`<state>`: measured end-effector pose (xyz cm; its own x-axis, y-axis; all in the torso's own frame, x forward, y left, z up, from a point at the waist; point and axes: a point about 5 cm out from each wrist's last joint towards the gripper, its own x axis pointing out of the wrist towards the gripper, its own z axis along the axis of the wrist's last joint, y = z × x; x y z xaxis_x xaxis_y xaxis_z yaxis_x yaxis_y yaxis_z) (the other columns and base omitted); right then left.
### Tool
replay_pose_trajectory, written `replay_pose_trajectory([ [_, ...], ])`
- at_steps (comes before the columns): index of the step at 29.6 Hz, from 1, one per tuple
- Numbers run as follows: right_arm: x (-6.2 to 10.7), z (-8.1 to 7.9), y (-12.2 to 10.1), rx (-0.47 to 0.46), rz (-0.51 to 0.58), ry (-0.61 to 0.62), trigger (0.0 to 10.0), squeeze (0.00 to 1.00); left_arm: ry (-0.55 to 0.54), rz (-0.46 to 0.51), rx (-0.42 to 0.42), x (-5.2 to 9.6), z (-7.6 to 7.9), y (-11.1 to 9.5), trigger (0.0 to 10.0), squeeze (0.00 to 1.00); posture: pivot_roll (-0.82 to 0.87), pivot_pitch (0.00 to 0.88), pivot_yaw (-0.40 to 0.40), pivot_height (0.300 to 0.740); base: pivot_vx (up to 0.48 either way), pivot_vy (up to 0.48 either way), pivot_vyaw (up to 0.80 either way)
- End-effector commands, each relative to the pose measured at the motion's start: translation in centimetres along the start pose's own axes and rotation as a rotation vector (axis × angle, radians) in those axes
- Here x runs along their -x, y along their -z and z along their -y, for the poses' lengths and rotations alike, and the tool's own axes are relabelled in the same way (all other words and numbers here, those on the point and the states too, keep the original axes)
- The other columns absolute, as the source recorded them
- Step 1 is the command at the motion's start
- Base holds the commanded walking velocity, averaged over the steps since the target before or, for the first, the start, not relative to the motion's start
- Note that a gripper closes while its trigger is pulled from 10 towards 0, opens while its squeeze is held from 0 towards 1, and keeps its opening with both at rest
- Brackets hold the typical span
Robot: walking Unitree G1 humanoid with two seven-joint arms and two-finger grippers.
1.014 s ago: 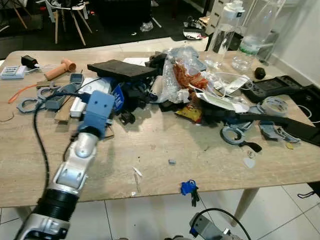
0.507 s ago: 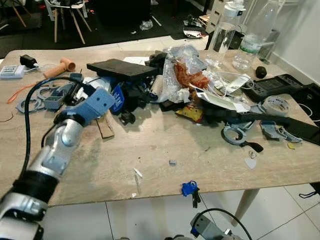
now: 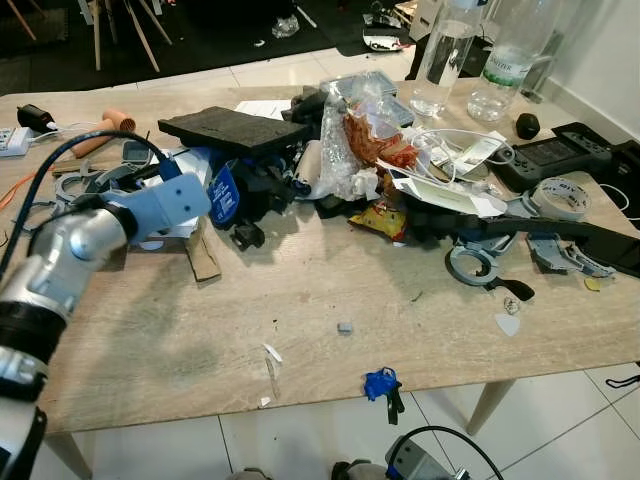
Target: Picking trash to rubbish bin
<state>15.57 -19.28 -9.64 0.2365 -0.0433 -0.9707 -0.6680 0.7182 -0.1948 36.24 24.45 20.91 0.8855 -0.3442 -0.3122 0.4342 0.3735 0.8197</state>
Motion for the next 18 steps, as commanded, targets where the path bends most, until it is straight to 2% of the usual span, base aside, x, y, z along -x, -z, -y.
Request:
replay_pose_trajectory([
  [1,-0.3,-2.4,-0.1,-0.02,0.013,-0.079,10.0,0.0,0.072,-0.051,0.068,0.9,-0.5,1.2,10.0,0.0,0.01,0.192,0.038,0.74,0.0,0.0,0.0],
  [6,-0.3,-2.4,-0.1,-0.016,0.014,-0.074,10.0,0.0,0.238,-0.061,0.187,1.6,0.0,1.8,10.0,0.0,0.0,0.189,0.031,0.74,0.0,0.0,0.0],
  [9,-0.3,-2.4,-0.1,-0.013,0.015,-0.071,10.0,0.0,0.284,-0.071,0.185,1.9,0.3,2.4,10.0,0.0,0.0,0.189,0.031,0.74,0.0,0.0,0.0],
  [13,-0.3,-2.3,-0.1,-0.011,0.015,-0.069,10.0,0.0,0.271,-0.087,0.197,1.9,0.3,2.8,10.0,0.0,0.0,0.19,0.034,0.74,0.0,0.0,0.0],
  [18,-0.3,-2.3,-0.2,-0.018,0.016,-0.072,10.0,0.0,0.164,-0.073,0.134,0.9,0.4,2.3,10.0,0.0,0.0,0.192,0.037,0.74,0.0,0.0,0.0],
])
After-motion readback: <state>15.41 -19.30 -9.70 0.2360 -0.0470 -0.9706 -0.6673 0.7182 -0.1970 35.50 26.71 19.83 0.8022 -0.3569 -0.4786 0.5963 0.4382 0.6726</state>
